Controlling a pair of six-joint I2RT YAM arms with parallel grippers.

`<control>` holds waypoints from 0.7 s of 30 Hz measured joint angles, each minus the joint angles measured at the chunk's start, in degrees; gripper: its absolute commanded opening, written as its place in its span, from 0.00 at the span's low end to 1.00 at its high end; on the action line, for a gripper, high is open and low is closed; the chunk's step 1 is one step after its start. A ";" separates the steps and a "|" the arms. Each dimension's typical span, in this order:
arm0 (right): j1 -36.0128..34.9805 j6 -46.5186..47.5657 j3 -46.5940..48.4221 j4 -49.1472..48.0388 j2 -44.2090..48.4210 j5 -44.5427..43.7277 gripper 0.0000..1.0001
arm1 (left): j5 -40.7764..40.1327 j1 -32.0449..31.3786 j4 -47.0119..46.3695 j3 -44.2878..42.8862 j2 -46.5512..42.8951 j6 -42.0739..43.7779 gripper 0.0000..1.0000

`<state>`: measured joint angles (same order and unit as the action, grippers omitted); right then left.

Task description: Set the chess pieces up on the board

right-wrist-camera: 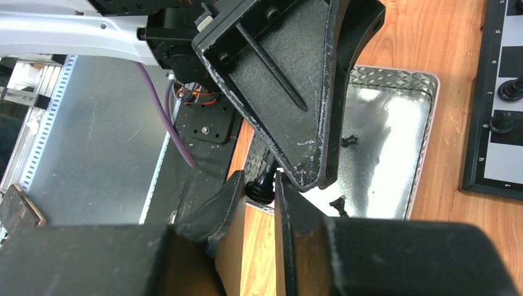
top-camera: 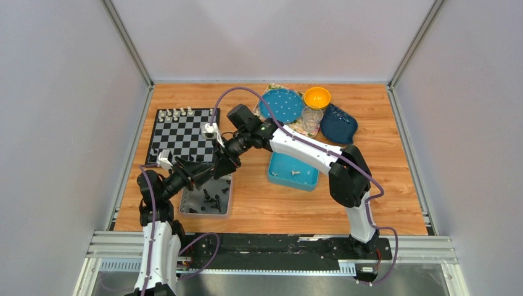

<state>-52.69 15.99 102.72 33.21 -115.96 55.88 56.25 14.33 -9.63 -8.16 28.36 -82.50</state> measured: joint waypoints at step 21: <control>1.51 0.00 -0.70 -0.20 0.00 -2.69 0.08 | 0.48 0.00 1.11 0.00 -1.20 -0.76 0.49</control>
<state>-51.18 15.99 102.02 33.01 -115.96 53.19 56.73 14.33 -8.51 -8.16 27.16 -83.26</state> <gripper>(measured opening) 0.217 0.491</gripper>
